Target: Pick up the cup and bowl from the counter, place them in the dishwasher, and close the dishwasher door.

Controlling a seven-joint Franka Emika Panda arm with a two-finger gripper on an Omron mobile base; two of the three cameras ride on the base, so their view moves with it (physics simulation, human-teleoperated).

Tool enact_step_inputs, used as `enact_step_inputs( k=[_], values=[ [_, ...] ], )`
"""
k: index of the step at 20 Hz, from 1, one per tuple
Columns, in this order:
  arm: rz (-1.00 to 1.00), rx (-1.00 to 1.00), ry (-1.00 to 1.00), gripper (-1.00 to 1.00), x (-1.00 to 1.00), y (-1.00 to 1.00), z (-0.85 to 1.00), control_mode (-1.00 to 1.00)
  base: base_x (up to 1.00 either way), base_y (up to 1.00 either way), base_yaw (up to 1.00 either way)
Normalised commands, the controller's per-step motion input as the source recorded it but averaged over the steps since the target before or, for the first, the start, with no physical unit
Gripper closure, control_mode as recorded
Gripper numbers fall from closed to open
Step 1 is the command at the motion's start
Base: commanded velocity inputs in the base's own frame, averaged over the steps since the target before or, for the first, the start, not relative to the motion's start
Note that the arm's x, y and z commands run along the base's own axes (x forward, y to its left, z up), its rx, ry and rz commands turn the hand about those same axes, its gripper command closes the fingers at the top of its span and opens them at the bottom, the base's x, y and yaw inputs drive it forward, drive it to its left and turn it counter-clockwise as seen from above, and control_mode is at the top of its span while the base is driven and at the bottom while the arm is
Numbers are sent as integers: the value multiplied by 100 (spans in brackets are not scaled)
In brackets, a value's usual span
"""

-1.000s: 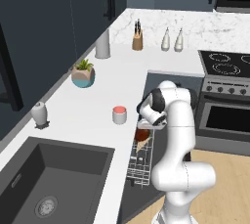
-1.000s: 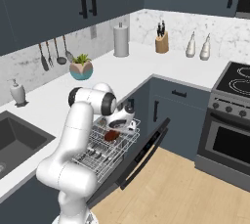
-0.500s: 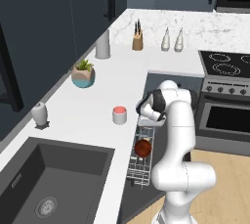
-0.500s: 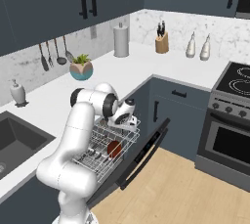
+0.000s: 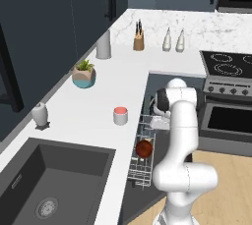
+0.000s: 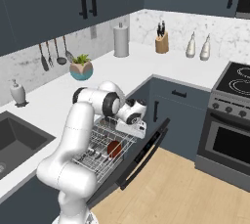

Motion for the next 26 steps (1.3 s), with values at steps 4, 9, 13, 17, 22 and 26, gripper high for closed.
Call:
enact_step_inputs(
  k=[4, 9, 13, 17, 22, 26],
  values=[
    [0, 12, -10, -100, -59, -4, 94, -100, 0, 0, 0],
    [0, 10, -16, -100, -51, 34, 84, -100, 0, 0, 0],
    [-14, 0, -16, -100, -48, 64, 85, -100, 0, 0, 0],
    [-27, 0, -8, -100, -37, 58, 83, -100, 0, 0, 0],
    [-27, 0, 1, -100, -41, 53, 98, -100, 0, 0, 0],
    [-14, 2, 14, -100, -31, 35, 97, -100, 0, 0, 0]
  ],
)
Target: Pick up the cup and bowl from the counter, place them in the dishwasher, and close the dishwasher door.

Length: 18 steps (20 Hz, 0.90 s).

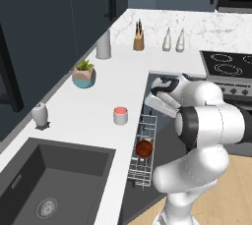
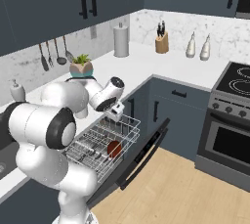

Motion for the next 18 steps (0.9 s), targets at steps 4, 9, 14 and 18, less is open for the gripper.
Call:
enact_step_inputs(
  k=[4, 9, 14, 18],
  values=[
    [-5, 0, 11, -100, -3, 56, 52, -100, 0, 0, 0],
    [-1, 0, 4, -100, 1, 60, 10, -100, 0, 0, 0],
    [0, 0, 6, -100, 0, 22, 17, -100, 0, 0, 0],
    [0, -8, 2, -100, 3, 35, 0, -100, 0, 0, 0]
  ],
)
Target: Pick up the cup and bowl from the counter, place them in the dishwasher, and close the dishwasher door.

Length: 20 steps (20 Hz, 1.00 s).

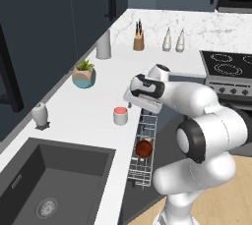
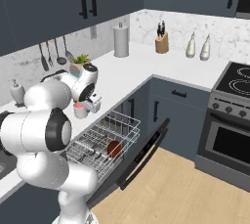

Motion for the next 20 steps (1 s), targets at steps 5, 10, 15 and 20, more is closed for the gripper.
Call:
enact_step_inputs(
  k=[5, 10, 15, 20],
  values=[
    [0, -12, 1, -100, 3, 27, 0, -100, 0, 0, 0],
    [0, -10, 3, -100, 0, 0, -1, -100, 0, 0, 0],
    [0, -5, 0, -100, 13, 0, -1, -100, 0, 0, 0],
    [0, -3, 1, -100, 29, 0, -18, -100, 0, 0, 0]
  ],
)
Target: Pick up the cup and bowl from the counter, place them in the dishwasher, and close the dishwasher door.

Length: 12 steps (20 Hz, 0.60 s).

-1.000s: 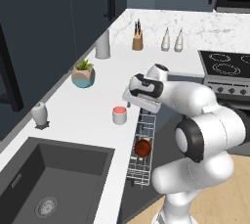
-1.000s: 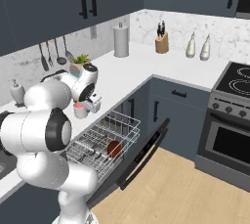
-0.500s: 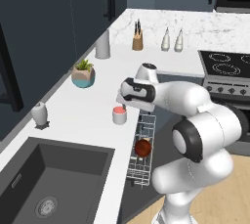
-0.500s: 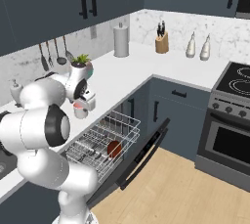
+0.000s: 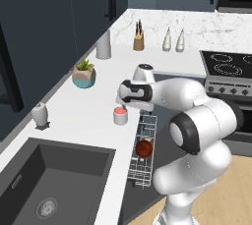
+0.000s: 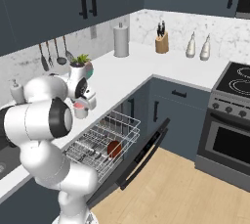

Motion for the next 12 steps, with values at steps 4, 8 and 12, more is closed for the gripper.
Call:
enact_step_inputs(
  k=[4, 8, 12],
  values=[
    [0, -1, 0, -100, 35, 5, -29, -100, 0, 0, 0],
    [0, 0, 0, -100, 35, 4, -6, -100, 0, 0, 0],
    [0, 0, 0, -100, 22, 0, -19, -100, 0, 0, 0]
  ],
)
